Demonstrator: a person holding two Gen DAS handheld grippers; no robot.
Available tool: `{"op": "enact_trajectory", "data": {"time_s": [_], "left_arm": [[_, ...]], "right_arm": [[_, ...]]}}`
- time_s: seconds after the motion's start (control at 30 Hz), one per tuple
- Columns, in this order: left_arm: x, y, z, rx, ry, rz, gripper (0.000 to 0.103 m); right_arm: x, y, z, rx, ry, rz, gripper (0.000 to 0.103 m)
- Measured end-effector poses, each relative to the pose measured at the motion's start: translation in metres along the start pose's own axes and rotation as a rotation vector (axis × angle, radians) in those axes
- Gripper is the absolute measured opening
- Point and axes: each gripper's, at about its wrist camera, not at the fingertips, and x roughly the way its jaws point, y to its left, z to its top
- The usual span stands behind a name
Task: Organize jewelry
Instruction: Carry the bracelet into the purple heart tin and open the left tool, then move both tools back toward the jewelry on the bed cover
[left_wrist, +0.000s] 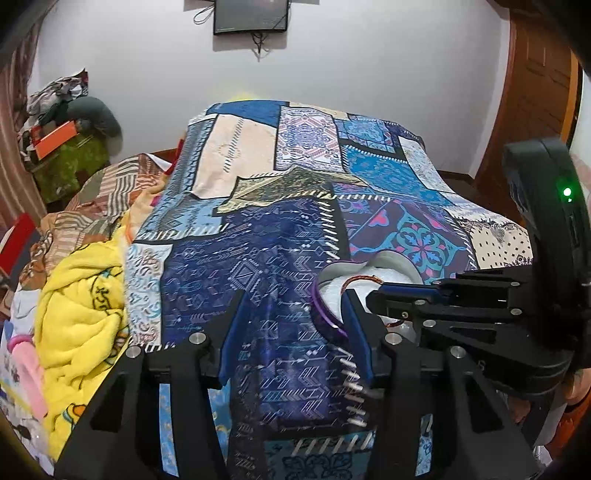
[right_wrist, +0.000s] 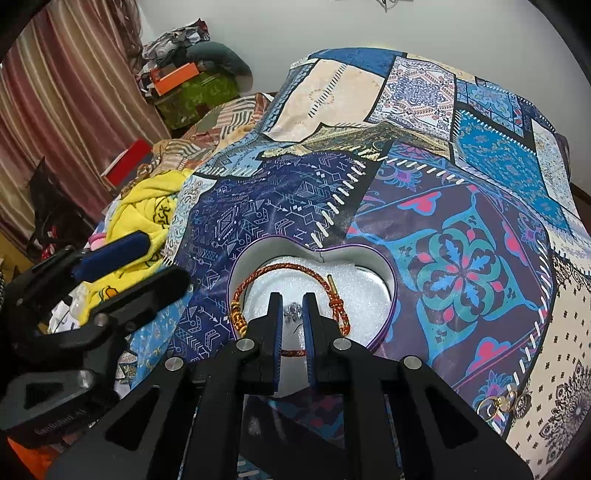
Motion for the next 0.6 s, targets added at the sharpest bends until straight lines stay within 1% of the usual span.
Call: {"op": "enact_trajectory", "data": {"time_s": [0.07,0.17,0.4,0.6], "left_arm": [[-0.005,0.004,0.000,-0.012,0.001,0.008,0.053],[-0.013,0.007,-0.002,-0.020,-0.007,0.019,0.053],[-0.027,0.006,-0.003,-0.024,-0.006,0.030,0.053],[-0.039,-0.011,-0.003,-0.006,-0.012,0.020,0.054]], "right_arm": [[-0.003,0.000,0.000,0.007,0.002,0.003,0.019],[-0.012,0.003,-0.001,-0.001,-0.019,-0.014,0.021],[-0.042,0.008,-0.006,-0.030,-0.065,-0.053,0.022],[-0.066,0.001,-0.015,-0.041,-0.096,-0.088,0.022]]}}
